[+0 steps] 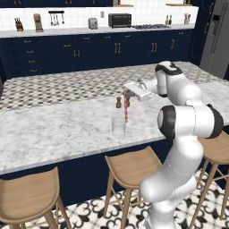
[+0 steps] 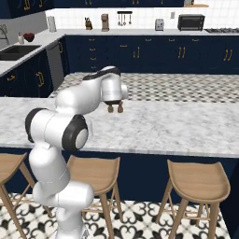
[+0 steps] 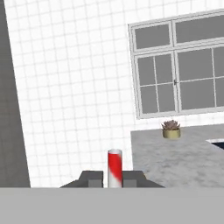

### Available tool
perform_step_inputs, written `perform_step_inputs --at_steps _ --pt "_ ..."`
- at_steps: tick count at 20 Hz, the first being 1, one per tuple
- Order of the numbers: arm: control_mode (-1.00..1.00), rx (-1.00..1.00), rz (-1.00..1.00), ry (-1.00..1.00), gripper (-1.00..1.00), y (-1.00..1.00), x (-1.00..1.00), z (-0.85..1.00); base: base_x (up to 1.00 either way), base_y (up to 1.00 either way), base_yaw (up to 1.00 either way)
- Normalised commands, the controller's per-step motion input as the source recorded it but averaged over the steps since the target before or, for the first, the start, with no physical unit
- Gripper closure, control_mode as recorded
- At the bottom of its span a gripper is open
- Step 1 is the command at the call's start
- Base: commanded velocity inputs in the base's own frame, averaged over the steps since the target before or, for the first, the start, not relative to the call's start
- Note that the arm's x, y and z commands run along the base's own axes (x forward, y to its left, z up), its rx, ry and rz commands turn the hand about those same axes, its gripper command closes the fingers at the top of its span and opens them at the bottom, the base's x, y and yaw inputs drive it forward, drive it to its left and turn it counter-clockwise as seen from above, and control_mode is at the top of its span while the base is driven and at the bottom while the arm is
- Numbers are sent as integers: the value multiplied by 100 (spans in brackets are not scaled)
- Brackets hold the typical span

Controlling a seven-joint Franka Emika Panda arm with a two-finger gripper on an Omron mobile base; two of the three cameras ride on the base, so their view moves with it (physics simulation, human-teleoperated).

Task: Take a straw from the drawer in front and place it inside the glass cup on the dining counter.

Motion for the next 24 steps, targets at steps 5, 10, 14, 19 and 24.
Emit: perform_step_inputs --at_steps 5,10,14,19,24 --pt "-100 4 0 -14 100 2 0 -10 0 0 0" --pt "-100 5 0 -2 100 0 0 -22 0 0 0" --pt "-100 4 0 0 100 0 0 -20 0 0 0" --pt "-100 1 0 0 100 0 0 -16 0 0 0" --pt "-100 3 0 -2 100 0 0 0 0 0 0"
